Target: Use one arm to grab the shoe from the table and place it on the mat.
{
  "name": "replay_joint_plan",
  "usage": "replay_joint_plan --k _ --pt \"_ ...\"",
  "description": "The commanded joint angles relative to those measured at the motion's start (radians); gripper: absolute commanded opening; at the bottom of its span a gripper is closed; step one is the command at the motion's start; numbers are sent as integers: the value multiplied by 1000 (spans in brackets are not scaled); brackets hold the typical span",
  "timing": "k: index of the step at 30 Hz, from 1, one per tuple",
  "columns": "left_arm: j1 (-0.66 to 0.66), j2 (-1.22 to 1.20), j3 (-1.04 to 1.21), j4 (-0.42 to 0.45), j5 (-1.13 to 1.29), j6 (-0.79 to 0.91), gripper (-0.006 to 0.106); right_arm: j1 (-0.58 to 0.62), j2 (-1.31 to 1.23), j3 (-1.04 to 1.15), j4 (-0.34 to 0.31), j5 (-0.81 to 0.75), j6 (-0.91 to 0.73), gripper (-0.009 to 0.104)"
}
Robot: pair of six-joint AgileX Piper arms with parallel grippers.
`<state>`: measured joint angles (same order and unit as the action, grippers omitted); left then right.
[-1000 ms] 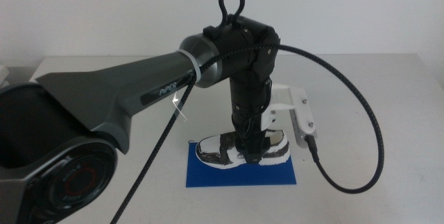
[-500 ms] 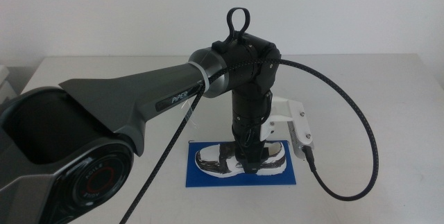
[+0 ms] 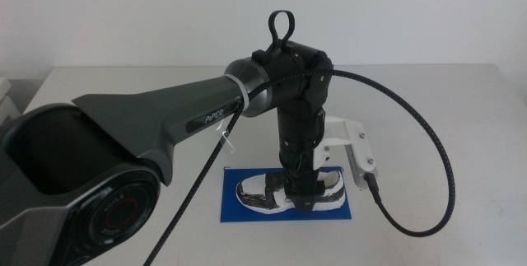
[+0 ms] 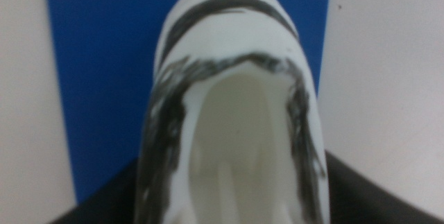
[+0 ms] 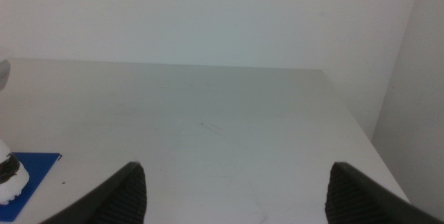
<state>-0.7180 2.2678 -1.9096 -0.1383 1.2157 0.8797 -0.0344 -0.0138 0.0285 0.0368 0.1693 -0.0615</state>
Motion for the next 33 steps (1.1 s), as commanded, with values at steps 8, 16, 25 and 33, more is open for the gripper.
replay_joint_plan --k 8,16,25,33 --pt "-2 -62 -48 -32 104 -1 94 -5 -20 -10 -8 -79 -13 66" --pt "-2 -142 -47 -11 104 -70 94 -5 -20 -10 -8 -79 -13 66" --pt "2 -331 55 31 104 -128 94 -5 -20 -10 -8 -79 -13 66" --pt "22 -512 38 44 101 -146 94 -5 -20 -10 -8 -79 -13 66"
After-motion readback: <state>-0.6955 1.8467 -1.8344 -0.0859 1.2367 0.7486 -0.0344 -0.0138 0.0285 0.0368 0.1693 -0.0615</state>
